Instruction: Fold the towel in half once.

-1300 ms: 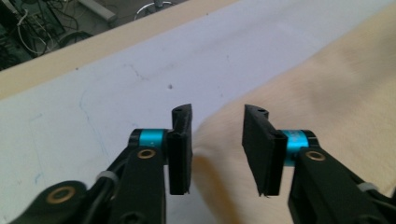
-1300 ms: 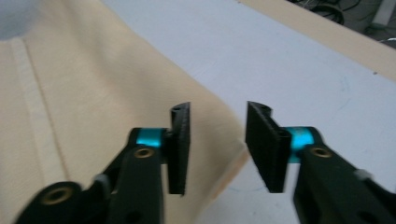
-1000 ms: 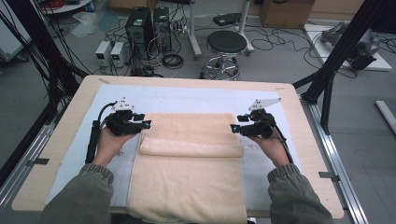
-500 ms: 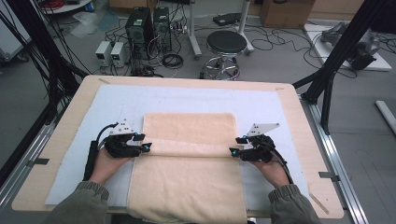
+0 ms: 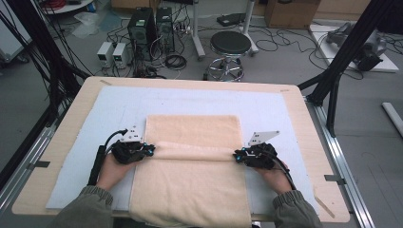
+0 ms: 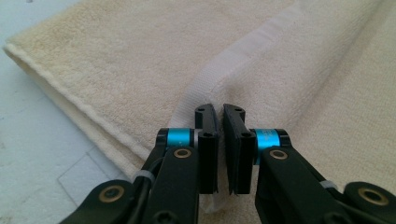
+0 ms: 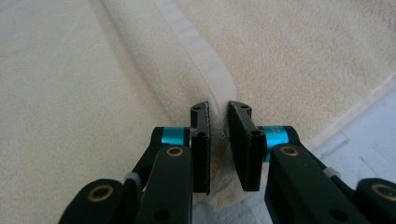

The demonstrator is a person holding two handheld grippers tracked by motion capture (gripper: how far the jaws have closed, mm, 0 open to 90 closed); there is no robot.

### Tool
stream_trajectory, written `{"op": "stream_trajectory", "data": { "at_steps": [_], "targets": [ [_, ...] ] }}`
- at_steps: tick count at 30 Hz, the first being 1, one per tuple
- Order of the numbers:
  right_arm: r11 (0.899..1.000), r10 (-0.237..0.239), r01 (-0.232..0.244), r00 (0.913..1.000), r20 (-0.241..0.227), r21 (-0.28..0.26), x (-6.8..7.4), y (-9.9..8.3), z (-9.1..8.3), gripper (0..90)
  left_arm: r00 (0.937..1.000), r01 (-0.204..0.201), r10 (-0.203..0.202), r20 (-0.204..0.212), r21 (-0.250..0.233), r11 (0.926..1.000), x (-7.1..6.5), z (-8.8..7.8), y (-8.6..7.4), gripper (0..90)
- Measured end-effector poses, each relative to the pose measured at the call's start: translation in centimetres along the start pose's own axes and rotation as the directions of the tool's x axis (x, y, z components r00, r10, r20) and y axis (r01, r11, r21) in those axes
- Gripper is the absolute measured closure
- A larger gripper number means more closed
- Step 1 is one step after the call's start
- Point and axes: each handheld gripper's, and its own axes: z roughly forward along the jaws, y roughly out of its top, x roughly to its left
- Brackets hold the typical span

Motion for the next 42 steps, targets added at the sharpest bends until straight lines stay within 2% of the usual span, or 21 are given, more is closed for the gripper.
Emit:
{"op": "stream_trajectory", "data": {
  "at_steps": [6,7,14,17,21,25,30,32,34,36,40,42],
  "targets": [
    [0.998,-0.021,0.020,0.9998,-0.006,-0.058,0.6,1.3,-1.3,80.4,0.9996,0.012,-0.015,-0.022,-0.095,0.9954,-0.1,-2.3,0.5,85.2],
    [0.997,-0.038,0.038,0.9993,-0.002,-0.070,0.7,1.6,-1.5,80.5,0.9994,0.016,-0.019,-0.028,-0.110,0.9938,-0.2,-2.7,0.6,85.3],
    [0.989,-0.090,0.087,0.9957,-0.021,-0.117,2.7,3.2,-3.7,80.8,0.9984,-0.032,0.023,-0.052,-0.179,0.9833,-1.4,-6.3,1.0,85.3],
    [0.985,-0.115,0.110,0.9928,-0.033,-0.134,3.9,3.4,-4.9,80.8,0.9972,-0.059,0.048,-0.058,-0.202,0.9776,-2.5,-8.1,0.7,85.3],
    [0.977,-0.160,0.150,0.9857,-0.054,-0.149,6.2,3.3,-6.5,80.8,0.9964,-0.081,0.073,-0.044,-0.217,0.9729,-4.4,-10.3,-0.3,85.3],
    [0.972,-0.186,0.171,0.9793,-0.080,-0.161,8.4,2.8,-7.9,80.8,0.9948,-0.102,0.100,-0.024,-0.216,0.9711,-6.8,-12.1,-1.9,85.3],
    [0.969,-0.206,0.185,0.9706,-0.124,-0.161,11.6,1.3,-9.4,80.4,0.9944,-0.096,0.103,0.024,-0.204,0.9742,-9.6,-14.0,-4.0,85.1],
    [0.970,-0.207,0.181,0.9650,-0.161,-0.162,12.7,0.7,-9.9,76.6,0.9922,-0.102,0.114,0.051,-0.191,0.9763,-10.6,-14.6,-4.7,84.1],
    [0.970,-0.213,0.181,0.9545,-0.208,-0.165,13.5,0.1,-10.3,67.5,0.9898,-0.100,0.117,0.081,-0.191,0.9765,-11.2,-15.1,-5.4,77.2],
    [0.968,-0.210,0.173,0.9551,-0.209,-0.181,13.6,-0.2,-10.5,60.4,0.9898,-0.088,0.107,0.094,-0.187,0.9784,-11.4,-15.3,-5.7,61.9],
    [0.977,-0.164,0.132,0.9684,-0.188,-0.170,11.7,0.0,-9.7,52.2,0.9931,-0.071,0.086,0.079,-0.183,0.9805,-10.5,-14.3,-5.5,54.2],
    [0.980,-0.153,0.133,0.9784,-0.138,-0.148,10.4,0.3,-8.7,48.3,0.9949,-0.060,0.073,0.069,-0.177,0.9823,-9.6,-13.4,-5.2,51.5]
  ]
}}
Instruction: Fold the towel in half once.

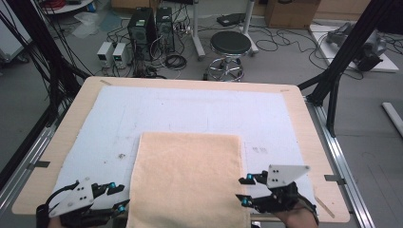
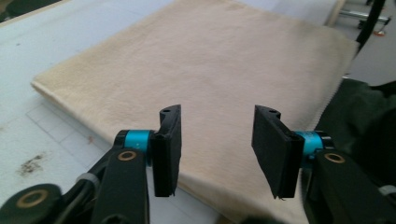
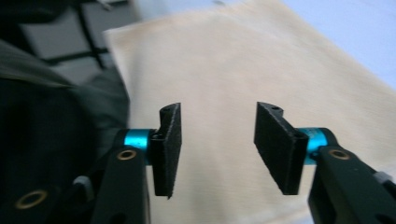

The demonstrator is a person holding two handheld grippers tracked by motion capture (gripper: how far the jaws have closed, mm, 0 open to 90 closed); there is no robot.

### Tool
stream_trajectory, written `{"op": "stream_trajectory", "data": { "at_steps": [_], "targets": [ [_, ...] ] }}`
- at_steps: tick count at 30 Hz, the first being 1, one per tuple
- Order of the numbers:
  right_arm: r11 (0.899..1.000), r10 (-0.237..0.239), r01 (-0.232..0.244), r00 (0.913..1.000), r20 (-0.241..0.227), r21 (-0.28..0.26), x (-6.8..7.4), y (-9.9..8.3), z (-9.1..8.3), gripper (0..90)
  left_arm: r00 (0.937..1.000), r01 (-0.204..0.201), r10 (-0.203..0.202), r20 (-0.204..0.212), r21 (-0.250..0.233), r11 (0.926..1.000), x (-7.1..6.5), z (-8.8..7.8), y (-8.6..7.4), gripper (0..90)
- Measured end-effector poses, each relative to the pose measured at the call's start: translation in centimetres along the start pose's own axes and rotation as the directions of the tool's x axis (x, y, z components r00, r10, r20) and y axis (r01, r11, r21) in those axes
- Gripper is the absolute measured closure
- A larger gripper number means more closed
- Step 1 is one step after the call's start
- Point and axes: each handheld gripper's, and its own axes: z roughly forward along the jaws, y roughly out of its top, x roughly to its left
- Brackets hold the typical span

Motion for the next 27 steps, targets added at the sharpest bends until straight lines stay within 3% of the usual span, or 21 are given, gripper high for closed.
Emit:
{"op": "stream_trajectory", "data": {
  "at_steps": [5,8,13,15,20,23,26,27],
  "targets": [
    [0.998,0.058,-0.058,0.9949,0.083,-0.003,-4.6,-0.1,1.4,44.1,0.9983,0.015,-0.017,-0.057,-0.026,0.9995,3.0,2.3,1.2,46.8],
    [0.995,0.095,-0.096,0.9856,0.140,0.001,-7.5,-0.2,2.4,42.3,0.9941,0.039,-0.042,-0.100,-0.029,0.9988,5.4,4.1,1.8,45.7],
    [0.989,0.136,-0.144,0.9662,0.219,0.024,-11.4,-0.7,4.3,40.5,0.9843,0.096,-0.094,-0.149,0.012,0.9953,9.5,7.8,2.3,44.1],
    [0.984,0.157,-0.172,0.9557,0.249,0.038,-12.7,-1.1,5.1,40.2,0.9764,0.123,-0.118,-0.181,0.016,0.9923,10.6,9.2,2.3,43.1],
    [0.975,0.200,-0.219,0.9418,0.270,0.042,-15.0,-2.2,7.0,39.7,0.9557,0.179,-0.169,-0.241,0.018,0.9837,12.7,11.3,1.8,42.9],
    [0.970,0.211,-0.234,0.9407,0.266,0.061,-15.7,-2.2,8.0,39.5,0.9444,0.219,-0.204,-0.258,0.029,0.9753,13.7,12.1,1.3,44.1],
    [0.965,0.215,-0.245,0.9426,0.255,0.090,-16.2,-2.2,8.9,39.8,0.9323,0.281,-0.264,-0.248,0.039,0.9589,14.5,12.7,0.7,44.3],
    [0.964,0.216,-0.247,0.9441,0.249,0.099,-16.3,-2.3,9.1,41.0,0.9324,0.289,-0.267,-0.244,0.058,0.9556,14.7,12.8,0.6,45.0]
  ]
}}
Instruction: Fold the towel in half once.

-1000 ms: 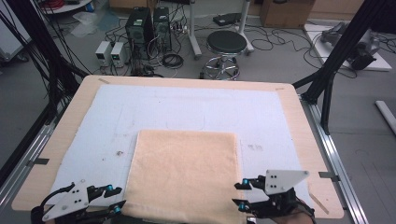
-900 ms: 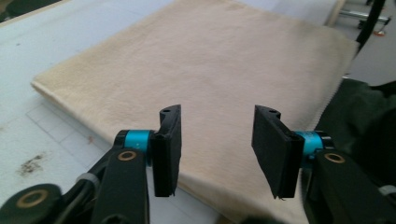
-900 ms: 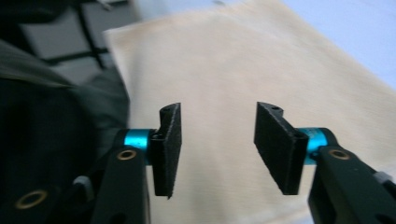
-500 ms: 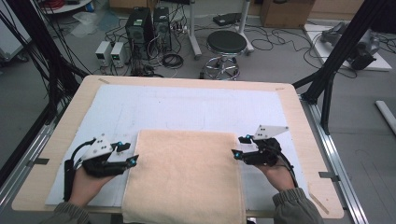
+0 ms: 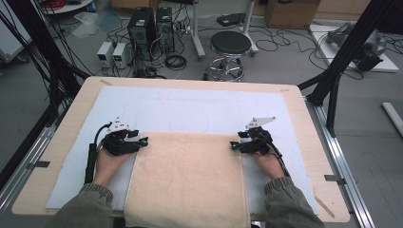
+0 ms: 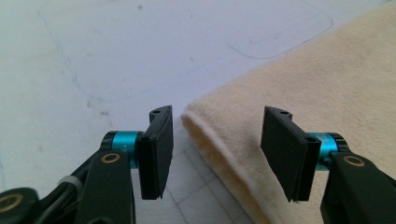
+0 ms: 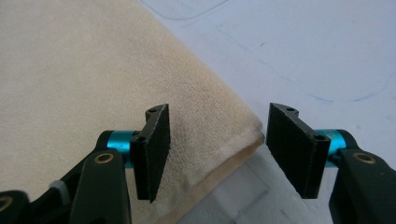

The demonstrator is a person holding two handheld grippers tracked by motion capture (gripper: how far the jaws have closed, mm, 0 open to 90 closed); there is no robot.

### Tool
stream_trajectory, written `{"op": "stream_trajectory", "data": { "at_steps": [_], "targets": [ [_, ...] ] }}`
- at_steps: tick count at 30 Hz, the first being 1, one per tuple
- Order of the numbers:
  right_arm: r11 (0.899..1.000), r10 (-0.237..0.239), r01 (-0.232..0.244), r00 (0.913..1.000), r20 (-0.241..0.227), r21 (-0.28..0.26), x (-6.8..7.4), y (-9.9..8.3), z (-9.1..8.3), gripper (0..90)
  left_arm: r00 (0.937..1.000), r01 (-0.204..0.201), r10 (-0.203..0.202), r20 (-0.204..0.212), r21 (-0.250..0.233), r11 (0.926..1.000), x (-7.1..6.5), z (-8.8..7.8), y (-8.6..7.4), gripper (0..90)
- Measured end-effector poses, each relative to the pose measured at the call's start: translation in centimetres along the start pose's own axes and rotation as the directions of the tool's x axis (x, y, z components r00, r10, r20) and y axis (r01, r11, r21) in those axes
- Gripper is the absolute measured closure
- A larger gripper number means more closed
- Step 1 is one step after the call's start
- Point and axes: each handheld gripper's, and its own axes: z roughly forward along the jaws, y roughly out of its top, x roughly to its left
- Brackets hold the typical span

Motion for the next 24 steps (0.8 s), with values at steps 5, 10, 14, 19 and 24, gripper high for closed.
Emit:
{"op": "stream_trajectory", "data": {
  "at_steps": [5,10,14,19,24],
  "targets": [
    [1.000,0.015,-0.015,0.9985,-0.052,0.004,-0.4,-0.1,0.4,54.4,0.9995,-0.012,0.009,0.031,0.085,0.9963,0.0,1.1,0.4,49.6],
    [0.999,-0.013,0.019,0.9916,-0.129,0.041,-0.4,0.7,0.6,80.2,0.9975,-0.041,0.037,0.060,0.070,0.9967,-0.3,1.5,0.7,79.6],
    [0.998,-0.041,0.045,0.9955,-0.085,0.047,-0.6,1.9,1.0,81.8,0.9992,-0.040,0.040,0.010,0.064,0.9972,0.2,1.7,1.3,85.9],
    [1.000,-0.025,0.025,0.9996,-0.017,-0.005,-1.7,4.4,1.1,82.6,0.9970,-0.009,0.010,-0.076,0.014,0.9999,1.3,1.9,4.0,86.5],
    [0.999,-0.011,0.014,0.9981,0.061,-0.053,-2.9,7.6,0.4,82.7,0.9906,-0.035,0.028,-0.134,-0.048,0.9982,2.0,1.3,8.4,86.4]
  ]
}}
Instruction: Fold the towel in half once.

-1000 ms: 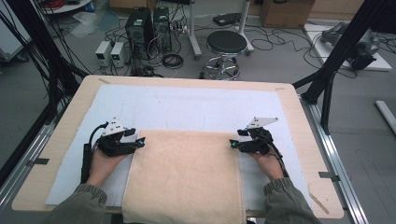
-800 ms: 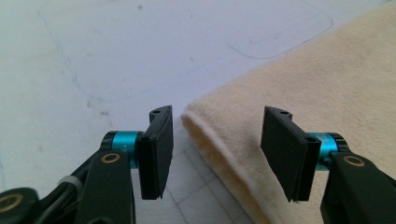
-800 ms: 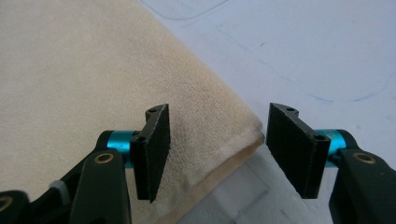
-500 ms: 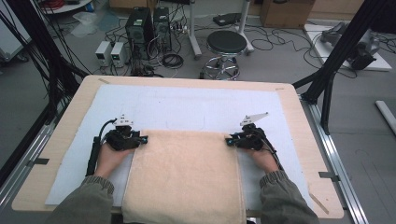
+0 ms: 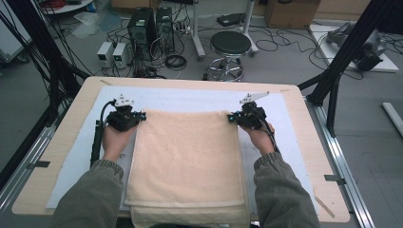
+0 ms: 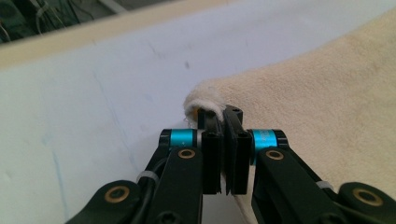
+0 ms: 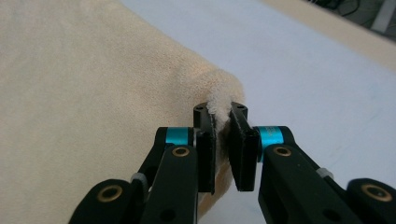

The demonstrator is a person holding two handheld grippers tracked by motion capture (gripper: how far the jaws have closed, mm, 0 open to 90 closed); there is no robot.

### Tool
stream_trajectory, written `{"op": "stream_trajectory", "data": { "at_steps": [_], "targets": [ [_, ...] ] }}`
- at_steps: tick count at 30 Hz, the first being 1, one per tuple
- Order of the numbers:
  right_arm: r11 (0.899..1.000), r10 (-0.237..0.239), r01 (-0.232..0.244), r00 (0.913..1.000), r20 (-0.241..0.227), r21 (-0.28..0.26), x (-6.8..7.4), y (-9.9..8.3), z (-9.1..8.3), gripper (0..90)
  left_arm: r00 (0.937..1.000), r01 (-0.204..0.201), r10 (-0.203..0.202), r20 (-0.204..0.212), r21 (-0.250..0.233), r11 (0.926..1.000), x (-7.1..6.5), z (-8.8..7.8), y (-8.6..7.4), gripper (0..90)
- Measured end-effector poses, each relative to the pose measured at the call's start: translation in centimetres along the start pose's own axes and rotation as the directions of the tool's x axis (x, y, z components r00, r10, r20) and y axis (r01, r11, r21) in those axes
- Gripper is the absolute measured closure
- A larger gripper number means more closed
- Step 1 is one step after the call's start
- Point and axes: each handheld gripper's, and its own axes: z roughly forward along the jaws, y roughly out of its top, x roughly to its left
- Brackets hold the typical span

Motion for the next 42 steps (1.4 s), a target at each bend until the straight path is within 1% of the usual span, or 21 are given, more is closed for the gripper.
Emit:
{"op": "stream_trajectory", "data": {
  "at_steps": [1,3,4,6,8,9,10,12,15,19,20,23,26,28,29,30,33,36,39,40,42],
  "targets": [
    [1.000,-0.008,0.009,0.9998,0.017,-0.011,-0.4,0.7,-0.2,82.7,0.9999,-0.010,0.010,-0.006,-0.011,0.9999,0.1,-0.1,0.6,86.3],
    [0.999,0.003,-0.002,0.9994,0.034,-0.033,-0.8,1.5,-0.7,82.7,0.9998,-0.017,0.017,-0.006,-0.031,0.9994,0.2,-0.2,2.2,86.1],
    [0.999,0.003,-0.001,0.9991,0.042,-0.033,-1.1,1.9,-0.9,82.5,0.9999,-0.015,0.015,0.002,-0.028,0.9995,0.2,-0.1,2.7,85.3],
    [1.000,-0.001,0.002,0.9985,0.055,-0.025,-1.5,2.4,-1.3,78.5,0.9993,-0.037,0.037,-0.011,-0.013,0.9992,-0.1,0.2,2.9,78.1],
    [0.999,0.030,-0.028,0.9986,0.044,-0.046,-1.8,2.3,-1.5,61.9,0.9996,-0.025,0.024,0.014,0.011,0.9996,0.1,0.2,2.6,72.7],
    [0.998,0.048,-0.046,0.9981,0.040,-0.049,-1.8,2.1,-1.5,56.8,0.9996,-0.017,0.017,0.021,0.023,0.9996,0.2,0.1,2.4,69.2],
    [0.998,0.058,-0.057,0.9981,0.022,-0.037,-1.8,1.9,-1.7,53.5,0.9995,-0.014,0.013,0.029,0.018,0.9997,0.2,-0.1,2.1,67.7],
    [0.998,0.056,-0.055,0.9983,0.016,-0.026,-1.4,1.5,-2.0,48.2,0.9986,-0.009,0.010,0.052,-0.015,0.9998,0.1,-0.8,1.3,65.4],
    [0.999,0.031,-0.031,0.9995,0.004,-0.040,-0.3,0.7,-3.2,43.4,0.9957,-0.019,0.022,0.090,-0.032,0.9993,-0.3,-1.8,0.4,61.3],
    [1.000,0.009,-0.009,1.0000,-0.004,-0.015,1.2,-0.6,-4.5,33.6,0.9886,-0.055,0.058,0.138,-0.028,0.9981,-0.8,-3.5,-0.3,57.0],
    [1.000,0.012,-0.012,0.9999,-0.010,-0.020,1.6,-1.0,-5.0,32.5,0.9875,-0.061,0.067,0.143,-0.047,0.9970,-1.1,-4.0,-0.6,55.9],
    [0.999,-0.033,0.032,0.9993,-0.016,-0.027,3.0,-2.2,-6.4,31.1,0.9817,-0.092,0.103,0.160,-0.073,0.9931,-1.8,-5.7,-1.7,53.6],
    [0.998,-0.061,0.061,0.9978,-0.024,-0.027,4.5,-3.5,-7.7,30.9,0.9765,-0.113,0.128,0.174,-0.096,0.9890,-2.8,-7.3,-3.4,51.0],
    [0.997,-0.076,0.076,0.9960,-0.046,-0.002,5.5,-4.2,-8.2,28.7,0.9721,-0.121,0.139,0.189,-0.101,0.9875,-3.4,-8.0,-4.7,49.2],
    [0.996,-0.086,0.086,0.9951,-0.048,-0.020,6.0,-4.5,-8.5,30.3,0.9695,-0.123,0.142,0.200,-0.106,0.9867,-3.8,-8.4,-5.5,48.7],
    [0.994,-0.103,0.101,0.9932,-0.054,-0.037,6.7,-5.0,-8.8,32.9,0.9694,-0.122,0.142,0.200,-0.107,0.9867,-4.0,-8.6,-6.0,48.2],
    [0.992,-0.121,0.119,0.9902,-0.070,-0.033,7.9,-6.2,-8.9,32.8,0.9616,-0.142,0.162,0.221,-0.107,0.9841,-5.0,-9.2,-7.9,46.8],
    [0.992,-0.124,0.121,0.9879,-0.094,-0.036,9.0,-7.7,-8.4,32.8,0.9545,-0.141,0.158,0.253,-0.087,0.9863,-5.9,-9.5,-9.3,43.8],
    [0.990,-0.136,0.133,0.9833,-0.120,-0.037,10.0,-8.9,-7.8,33.6,0.9448,-0.151,0.166,0.283,-0.073,0.9858,-6.6,-9.6,-10.3,42.8],
    [0.990,-0.142,0.139,0.9821,-0.123,-0.033,10.2,-9.3,-7.5,34.5,0.9431,-0.152,0.164,0.289,-0.064,0.9863,-6.8,-9.6,-10.6,42.7],
    [0.990,-0.138,0.136,0.9796,-0.146,-0.019,10.5,-10.0,-7.0,37.2,0.9364,-0.162,0.166,0.309,-0.038,0.9860,-7.0,-9.4,-11.1,42.7]
  ]
}}
